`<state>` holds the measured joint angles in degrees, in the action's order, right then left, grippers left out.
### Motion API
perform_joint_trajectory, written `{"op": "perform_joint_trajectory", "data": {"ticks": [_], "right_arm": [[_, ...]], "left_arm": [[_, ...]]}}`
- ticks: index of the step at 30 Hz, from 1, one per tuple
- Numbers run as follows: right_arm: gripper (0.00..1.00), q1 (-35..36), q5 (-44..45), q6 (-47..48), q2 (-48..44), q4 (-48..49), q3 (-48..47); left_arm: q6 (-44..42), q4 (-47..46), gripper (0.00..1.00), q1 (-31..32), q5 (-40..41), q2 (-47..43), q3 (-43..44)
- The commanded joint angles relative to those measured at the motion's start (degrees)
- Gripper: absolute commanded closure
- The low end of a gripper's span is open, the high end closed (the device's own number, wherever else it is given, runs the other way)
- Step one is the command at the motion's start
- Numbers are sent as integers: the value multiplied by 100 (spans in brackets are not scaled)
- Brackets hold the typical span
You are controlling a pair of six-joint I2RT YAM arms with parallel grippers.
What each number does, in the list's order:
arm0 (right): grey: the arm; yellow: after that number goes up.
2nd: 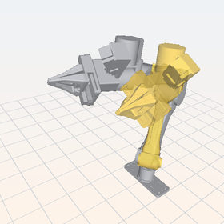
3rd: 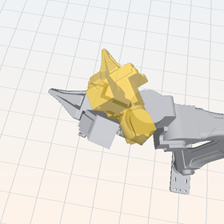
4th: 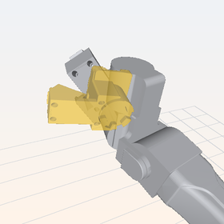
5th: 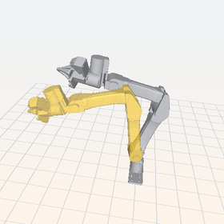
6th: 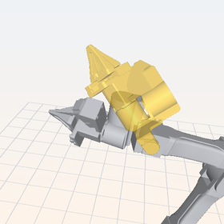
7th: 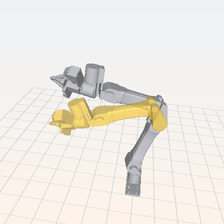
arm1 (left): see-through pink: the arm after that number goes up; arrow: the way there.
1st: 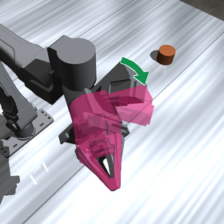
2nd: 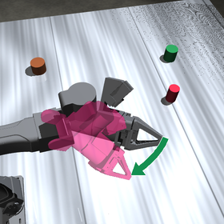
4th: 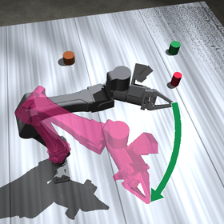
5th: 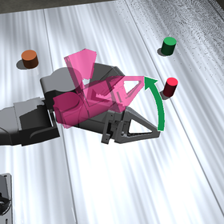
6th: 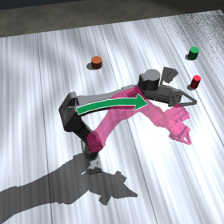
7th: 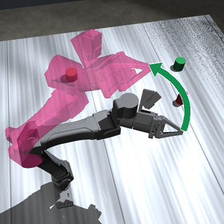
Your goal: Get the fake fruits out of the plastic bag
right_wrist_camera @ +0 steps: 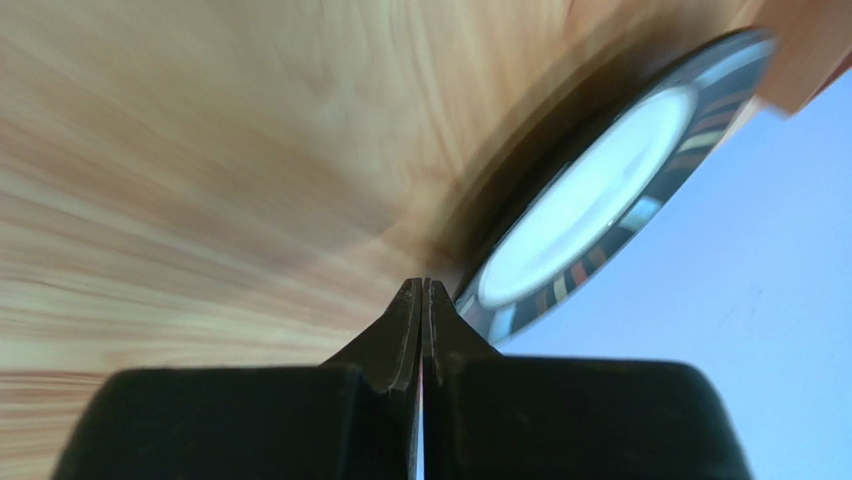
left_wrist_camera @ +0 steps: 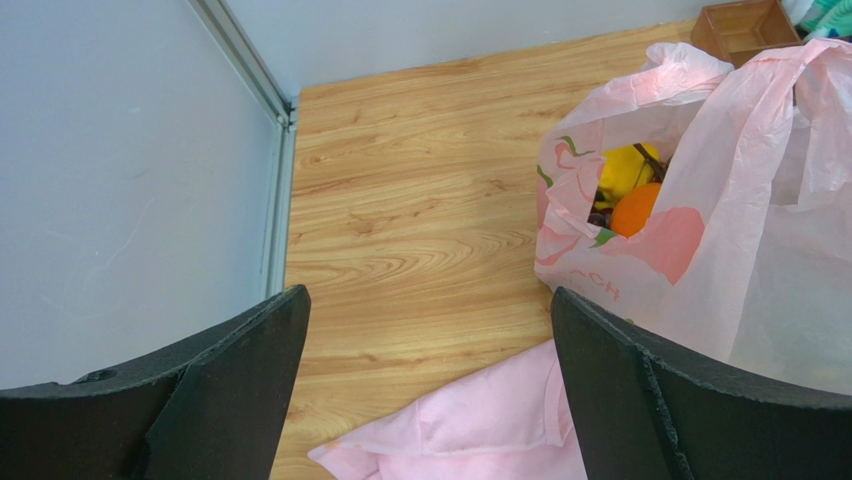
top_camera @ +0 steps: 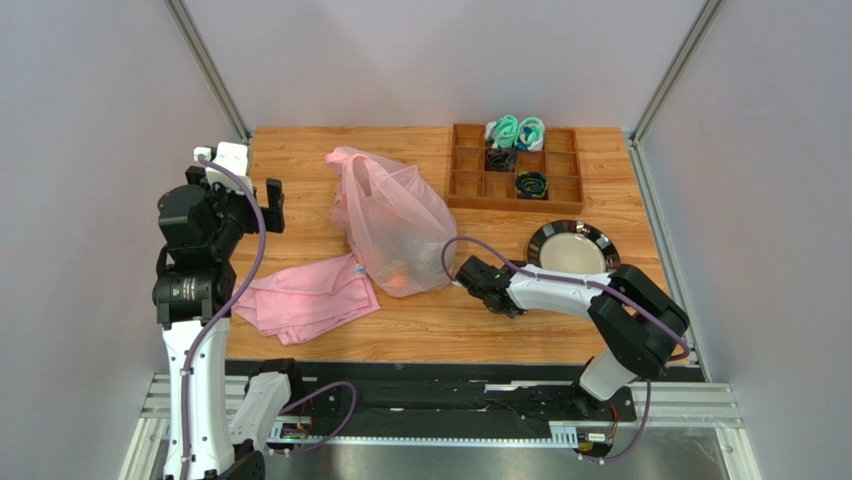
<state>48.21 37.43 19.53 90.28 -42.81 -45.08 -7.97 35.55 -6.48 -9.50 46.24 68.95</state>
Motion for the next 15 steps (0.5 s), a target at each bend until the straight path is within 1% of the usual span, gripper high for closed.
{"op": "perform_joint_trajectory", "data": {"ticks": [1,4,5,7,8,10,11,12,13,14,15], "right_arm": [[100,443,-271,-72,-1,572,-501],[100,909,-534,-396,-255,370,-616],[100,1180,-761,-493,-335,256,-616],[100,1436,-903,-599,-580,229,-564],[100,1446,-991,-669,-634,177,-572],[100,1420,-608,-722,-748,307,-555],[100,1280,-196,-740,-818,456,-598],[95,1131,-140,-775,-836,466,-677],[83,782,-174,-793,-819,458,-756],[55,613,-392,-801,-723,344,-922],[42,472,-499,-671,-679,343,-924]], "left_arm": [[-20,-13,1,33,27,-62,66],[-100,13,1,59,44,-71,84],[-126,13,1,68,44,-80,84],[-187,22,1,77,44,-115,75],[-196,31,1,103,44,-150,75],[-214,48,1,103,53,-176,75],[-205,57,1,103,44,-211,66],[-214,57,1,112,44,-212,57],[-197,92,1,112,27,-220,40],[-188,101,1,121,18,-229,31],[-162,101,1,112,-8,-229,31]]}}
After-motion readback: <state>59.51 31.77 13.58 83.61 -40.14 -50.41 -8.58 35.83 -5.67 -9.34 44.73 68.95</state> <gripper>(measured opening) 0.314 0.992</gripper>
